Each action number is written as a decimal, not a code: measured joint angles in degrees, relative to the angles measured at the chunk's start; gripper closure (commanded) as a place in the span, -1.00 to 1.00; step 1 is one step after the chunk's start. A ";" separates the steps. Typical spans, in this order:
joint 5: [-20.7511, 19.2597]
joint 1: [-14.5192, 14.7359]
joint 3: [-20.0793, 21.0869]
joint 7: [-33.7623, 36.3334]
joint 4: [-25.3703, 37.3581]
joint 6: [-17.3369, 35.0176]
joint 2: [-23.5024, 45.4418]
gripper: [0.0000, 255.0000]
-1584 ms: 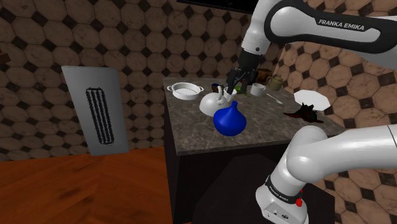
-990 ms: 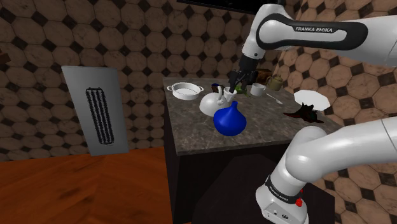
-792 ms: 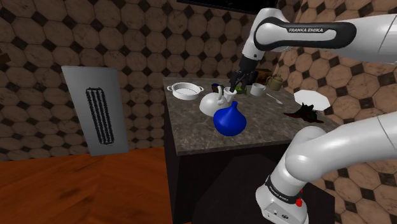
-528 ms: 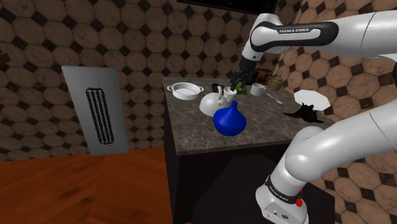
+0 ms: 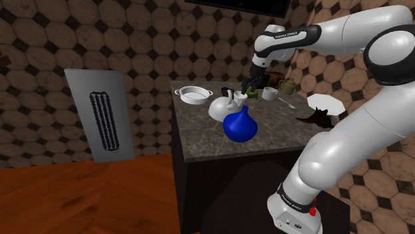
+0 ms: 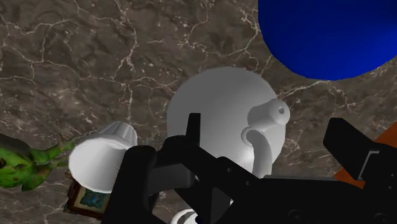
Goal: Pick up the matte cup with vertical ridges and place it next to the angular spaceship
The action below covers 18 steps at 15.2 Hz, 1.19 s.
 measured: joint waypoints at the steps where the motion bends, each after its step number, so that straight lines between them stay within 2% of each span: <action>1: 0.97 0.09 -1.22 -1.82 1.55 0.30 2.08 -1.00; 6: 8.12 -0.05 -6.22 -11.17 9.69 1.69 13.82 -1.00; 8: 11.85 -1.17 -7.74 -15.60 13.01 2.00 19.01 -1.00; 11: 17.65 -3.87 -8.58 -21.36 19.85 0.65 27.04 -1.00; 14: 23.39 -8.33 -8.04 -26.41 28.17 -1.59 35.74 -1.00; 18: 28.71 -14.06 -6.04 -29.73 38.89 -4.29 45.63 -1.00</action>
